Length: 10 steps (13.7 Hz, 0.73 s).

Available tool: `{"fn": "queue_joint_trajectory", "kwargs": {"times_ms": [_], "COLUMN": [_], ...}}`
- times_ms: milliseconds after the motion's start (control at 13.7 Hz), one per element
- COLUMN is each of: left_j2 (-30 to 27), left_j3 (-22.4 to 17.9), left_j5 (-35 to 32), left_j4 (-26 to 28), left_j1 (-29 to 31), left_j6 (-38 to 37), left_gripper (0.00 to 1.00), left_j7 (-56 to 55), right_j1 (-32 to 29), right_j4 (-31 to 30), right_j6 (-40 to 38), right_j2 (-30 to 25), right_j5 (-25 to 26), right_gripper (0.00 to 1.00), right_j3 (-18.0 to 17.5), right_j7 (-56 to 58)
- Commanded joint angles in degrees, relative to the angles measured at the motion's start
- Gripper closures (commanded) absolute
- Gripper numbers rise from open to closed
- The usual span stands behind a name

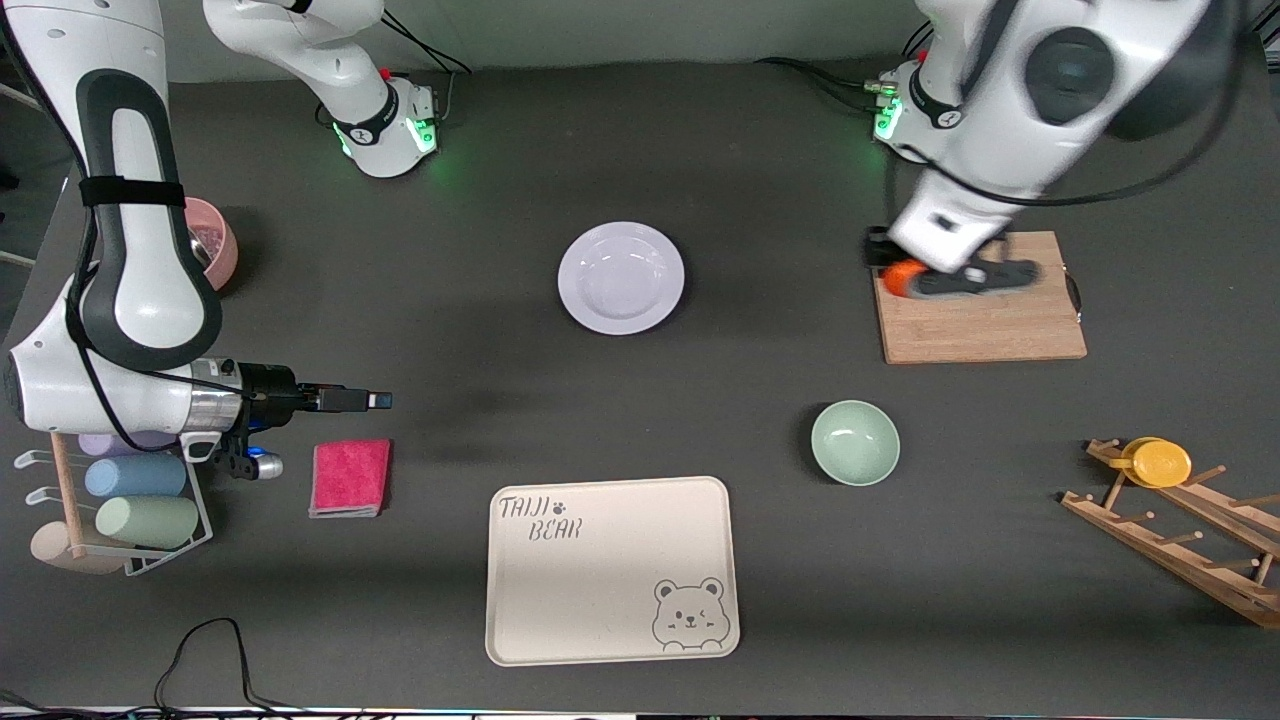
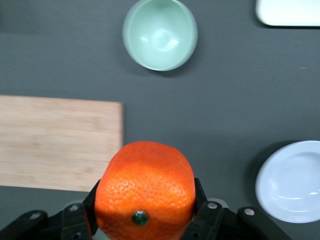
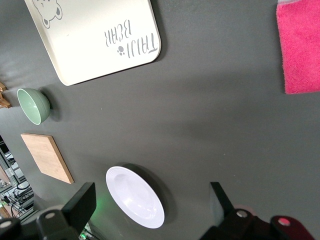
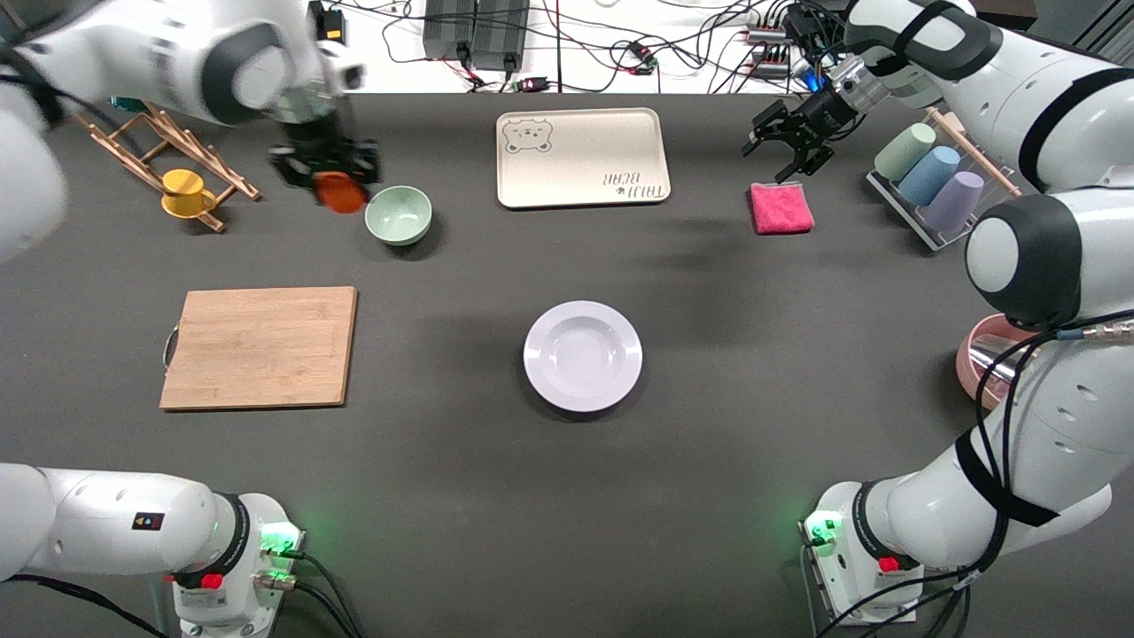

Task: Place orange and plate with both arms
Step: 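Lift the orange with the left gripper and carry it over the white plate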

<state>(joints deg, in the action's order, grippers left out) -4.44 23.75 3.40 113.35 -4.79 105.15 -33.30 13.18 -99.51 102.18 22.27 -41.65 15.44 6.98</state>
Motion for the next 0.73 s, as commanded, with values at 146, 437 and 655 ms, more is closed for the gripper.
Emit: {"fn": "queue_joint_trajectory", "kwargs": {"times_ms": [146, 437, 655], "left_j2": [18.46, 29.30, 33.95], "left_j3": [5.78, 5.70, 5.61], "left_j5": [-8.20, -16.74, -18.34], "left_j4": [-19.00, -26.95, -26.51], "left_j1": [-14.59, -27.36, -31.07], "left_j6": [0.23, 1.19, 7.42], "left_gripper": [0.40, 0.40, 0.41], "left_j7": [-27.02, -42.08, -46.33], "right_j1": [0.09, -0.26, -1.57], "right_j4": [2.91, 2.39, 2.39], "right_j6": [-2.77, -5.66, -8.04], "right_j2": [0.49, 0.93, 1.90], "right_j5": [-1.41, -8.69, -11.86], "right_gripper": [0.00, 0.00, 0.00], "right_j3": [0.12, 0.21, 0.21], "right_j7": [5.47, 7.88, 7.88]}}
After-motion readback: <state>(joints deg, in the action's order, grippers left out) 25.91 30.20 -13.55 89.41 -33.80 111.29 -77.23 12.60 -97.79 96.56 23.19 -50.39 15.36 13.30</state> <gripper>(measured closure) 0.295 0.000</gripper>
